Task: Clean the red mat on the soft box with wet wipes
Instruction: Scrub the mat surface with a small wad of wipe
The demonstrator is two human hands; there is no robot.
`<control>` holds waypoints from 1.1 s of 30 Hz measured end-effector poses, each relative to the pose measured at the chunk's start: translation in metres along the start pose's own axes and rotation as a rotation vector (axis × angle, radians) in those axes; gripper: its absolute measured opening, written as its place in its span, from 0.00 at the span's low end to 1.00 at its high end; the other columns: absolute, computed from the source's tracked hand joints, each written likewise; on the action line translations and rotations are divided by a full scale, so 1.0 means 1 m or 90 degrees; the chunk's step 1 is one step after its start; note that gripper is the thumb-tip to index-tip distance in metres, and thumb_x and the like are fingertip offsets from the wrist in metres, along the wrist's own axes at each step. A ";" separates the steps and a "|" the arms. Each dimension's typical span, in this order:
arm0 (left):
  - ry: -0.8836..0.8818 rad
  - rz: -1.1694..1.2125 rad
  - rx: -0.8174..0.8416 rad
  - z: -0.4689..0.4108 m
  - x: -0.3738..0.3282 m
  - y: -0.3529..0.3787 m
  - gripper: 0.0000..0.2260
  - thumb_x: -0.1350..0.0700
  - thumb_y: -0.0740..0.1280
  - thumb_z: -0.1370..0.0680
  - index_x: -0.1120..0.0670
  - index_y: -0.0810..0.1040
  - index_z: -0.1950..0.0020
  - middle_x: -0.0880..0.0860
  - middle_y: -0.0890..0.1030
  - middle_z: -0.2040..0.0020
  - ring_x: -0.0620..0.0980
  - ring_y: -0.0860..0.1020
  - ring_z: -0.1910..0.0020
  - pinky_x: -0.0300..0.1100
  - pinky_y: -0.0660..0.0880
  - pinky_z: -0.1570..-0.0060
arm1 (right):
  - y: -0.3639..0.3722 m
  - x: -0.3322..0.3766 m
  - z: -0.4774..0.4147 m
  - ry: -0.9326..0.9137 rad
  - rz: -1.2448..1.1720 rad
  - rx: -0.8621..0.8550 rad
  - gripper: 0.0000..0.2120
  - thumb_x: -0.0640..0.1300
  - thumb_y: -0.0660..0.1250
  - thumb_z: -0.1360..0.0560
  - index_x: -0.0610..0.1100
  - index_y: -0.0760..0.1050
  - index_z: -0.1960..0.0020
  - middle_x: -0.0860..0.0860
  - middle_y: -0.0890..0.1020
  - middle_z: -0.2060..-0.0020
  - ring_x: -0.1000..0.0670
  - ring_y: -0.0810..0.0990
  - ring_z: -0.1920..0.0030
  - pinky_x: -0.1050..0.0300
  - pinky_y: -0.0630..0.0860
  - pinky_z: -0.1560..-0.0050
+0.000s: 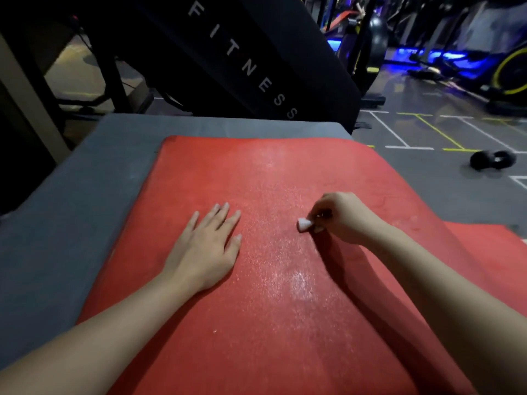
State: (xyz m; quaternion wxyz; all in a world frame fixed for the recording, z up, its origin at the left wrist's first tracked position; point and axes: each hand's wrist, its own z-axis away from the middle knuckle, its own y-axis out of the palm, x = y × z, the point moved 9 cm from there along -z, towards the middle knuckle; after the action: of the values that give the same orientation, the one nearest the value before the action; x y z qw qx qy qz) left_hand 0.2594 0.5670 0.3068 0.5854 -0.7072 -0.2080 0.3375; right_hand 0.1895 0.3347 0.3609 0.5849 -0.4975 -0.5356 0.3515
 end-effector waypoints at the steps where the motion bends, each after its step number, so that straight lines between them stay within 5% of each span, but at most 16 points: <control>1: 0.001 -0.005 0.001 -0.001 0.000 0.000 0.35 0.37 0.37 0.23 0.45 0.54 0.17 0.47 0.51 0.16 0.44 0.46 0.18 0.50 0.43 0.19 | 0.002 -0.001 -0.006 0.021 -0.001 0.002 0.07 0.40 0.74 0.31 0.47 0.86 0.55 0.50 0.83 0.62 0.52 0.78 0.61 0.66 0.63 0.66; 7: 0.007 -0.032 0.014 -0.003 0.006 0.005 0.35 0.36 0.34 0.24 0.43 0.50 0.16 0.44 0.48 0.16 0.42 0.44 0.18 0.50 0.43 0.19 | 0.002 0.002 -0.077 0.066 -0.034 -0.110 0.10 0.35 0.71 0.32 0.42 0.85 0.52 0.40 0.83 0.56 0.39 0.80 0.53 0.55 0.66 0.58; 17: 0.002 -0.020 0.008 -0.004 0.006 0.005 0.34 0.37 0.38 0.22 0.43 0.54 0.17 0.45 0.51 0.16 0.42 0.45 0.18 0.50 0.44 0.19 | 0.003 -0.010 -0.054 0.027 -0.014 -0.022 0.09 0.38 0.74 0.33 0.44 0.85 0.53 0.44 0.85 0.58 0.45 0.81 0.56 0.59 0.62 0.62; 23: 0.000 -0.035 0.016 -0.004 0.006 0.005 0.35 0.36 0.36 0.23 0.42 0.52 0.16 0.44 0.49 0.16 0.41 0.43 0.18 0.49 0.43 0.19 | 0.005 -0.014 -0.084 0.004 -0.045 -0.117 0.06 0.35 0.70 0.31 0.40 0.84 0.56 0.43 0.80 0.58 0.41 0.79 0.57 0.51 0.74 0.57; 29: 0.000 -0.015 0.000 -0.005 0.005 0.001 0.34 0.36 0.38 0.23 0.42 0.54 0.17 0.43 0.51 0.17 0.40 0.44 0.19 0.48 0.42 0.19 | -0.009 -0.046 -0.145 0.110 -0.033 -0.165 0.07 0.35 0.69 0.30 0.39 0.84 0.54 0.42 0.79 0.56 0.39 0.78 0.55 0.57 0.64 0.60; 33: 0.004 -0.023 0.003 -0.004 0.008 0.004 0.33 0.37 0.40 0.22 0.42 0.54 0.17 0.43 0.51 0.17 0.40 0.43 0.19 0.48 0.43 0.19 | -0.006 -0.050 -0.149 0.107 -0.036 -0.122 0.04 0.39 0.73 0.30 0.41 0.85 0.56 0.42 0.84 0.61 0.42 0.81 0.58 0.59 0.68 0.61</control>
State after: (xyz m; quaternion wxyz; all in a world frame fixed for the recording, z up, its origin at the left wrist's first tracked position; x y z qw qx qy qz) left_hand 0.2669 0.5689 0.3014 0.5936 -0.7031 -0.2184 0.3251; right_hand 0.3252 0.2555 0.3630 0.5871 -0.5635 -0.5299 0.2388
